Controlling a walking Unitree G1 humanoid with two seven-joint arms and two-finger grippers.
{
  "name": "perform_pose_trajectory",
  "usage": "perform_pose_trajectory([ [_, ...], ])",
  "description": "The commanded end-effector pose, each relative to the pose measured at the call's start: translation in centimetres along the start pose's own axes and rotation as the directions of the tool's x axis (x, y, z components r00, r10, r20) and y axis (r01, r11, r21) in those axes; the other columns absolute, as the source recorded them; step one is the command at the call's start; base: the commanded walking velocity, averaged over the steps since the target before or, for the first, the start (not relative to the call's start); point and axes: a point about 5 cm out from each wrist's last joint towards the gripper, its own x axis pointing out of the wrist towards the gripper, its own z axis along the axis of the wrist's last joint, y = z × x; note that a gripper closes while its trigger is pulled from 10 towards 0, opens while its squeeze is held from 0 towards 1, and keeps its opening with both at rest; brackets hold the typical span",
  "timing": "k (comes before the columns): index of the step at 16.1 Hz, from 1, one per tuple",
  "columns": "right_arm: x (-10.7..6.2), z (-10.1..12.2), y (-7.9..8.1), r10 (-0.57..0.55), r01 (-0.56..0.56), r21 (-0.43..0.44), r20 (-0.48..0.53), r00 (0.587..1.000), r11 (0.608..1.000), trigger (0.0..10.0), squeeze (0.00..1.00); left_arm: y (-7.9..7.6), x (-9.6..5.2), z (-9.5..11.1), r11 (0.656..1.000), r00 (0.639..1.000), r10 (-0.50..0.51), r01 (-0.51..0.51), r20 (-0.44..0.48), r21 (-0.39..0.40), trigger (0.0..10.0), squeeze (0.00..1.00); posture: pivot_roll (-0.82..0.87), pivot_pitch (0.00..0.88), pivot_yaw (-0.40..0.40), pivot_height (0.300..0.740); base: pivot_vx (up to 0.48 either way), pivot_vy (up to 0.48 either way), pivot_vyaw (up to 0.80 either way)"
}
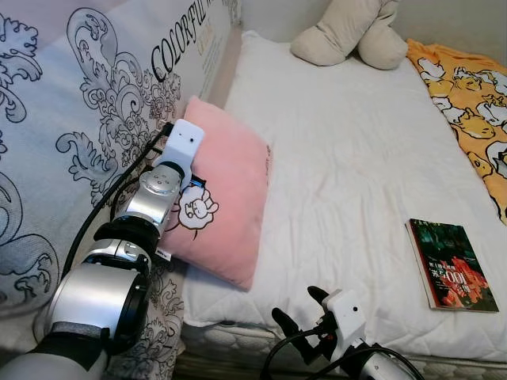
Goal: Clean up the room
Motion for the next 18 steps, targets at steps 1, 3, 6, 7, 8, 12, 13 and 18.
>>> perform_pose_trajectory([
  [1,-0.3,-0.2,-0.3,-0.003,0.003,0.005,-0.008,1.000,1.000,10.0,0.00,0.0,0.2,2.1,0.989,0.995,-0.069,0.058,0.076,0.135,10.0,0.30,0.00,0.097,-0.047,0.740,0.000,0.000,0.00],
  [3,-0.3,-0.1,-0.4,0.000,0.000,0.009,-0.007,1.000,1.000,10.0,0.00,0.4,0.4,3.5,0.984,0.989,-0.089,0.069,0.114,0.167,10.0,1.00,0.01,0.094,-0.050,0.740,0.000,0.000,0.00],
  [6,-0.5,-0.2,-0.8,-0.006,0.006,0.000,-0.010,1.000,1.000,10.0,0.00,0.3,0.4,5.3,0.975,0.977,-0.131,0.096,0.171,0.199,10.0,1.00,0.00,0.092,-0.049,0.740,0.000,0.000,0.00],
  [7,-0.4,0.0,-1.0,-0.018,0.018,-0.005,-0.004,1.000,1.000,10.0,0.00,0.3,0.5,5.5,0.973,0.975,-0.134,0.095,0.176,0.210,10.0,1.00,0.00,0.092,-0.045,0.740,0.000,0.000,0.00],
  [8,-0.4,0.3,-1.3,-0.032,0.032,-0.009,0.005,0.999,0.999,10.0,0.00,0.8,0.4,5.8,0.973,0.975,-0.107,0.063,0.194,0.221,10.0,1.00,-0.01,0.094,-0.043,0.740,0.000,0.000,0.00],
  [12,-0.8,1.9,-3.0,-0.231,0.233,-0.002,0.118,0.966,0.973,10.0,0.00,2.7,-0.3,6.9,0.998,0.941,-0.044,0.053,0.336,-0.018,10.0,1.00,0.00,0.070,-0.026,0.740,0.000,0.000,0.00],
  [13,-1.0,2.4,-3.7,-0.313,0.310,0.043,0.155,0.937,0.950,10.0,0.00,2.0,-0.7,6.1,0.987,0.929,-0.069,0.116,0.363,-0.109,10.0,1.00,0.00,0.063,-0.024,0.740,0.000,0.000,0.00],
  [18,-2.9,3.1,-6.6,-0.567,0.574,0.031,0.207,0.797,0.818,10.0,1.00,-4.0,-4.4,-2.9,0.919,0.960,-0.005,0.114,0.278,-0.377,10.0,1.00,0.03,0.000,-0.055,0.740,0.000,0.000,0.00],
])
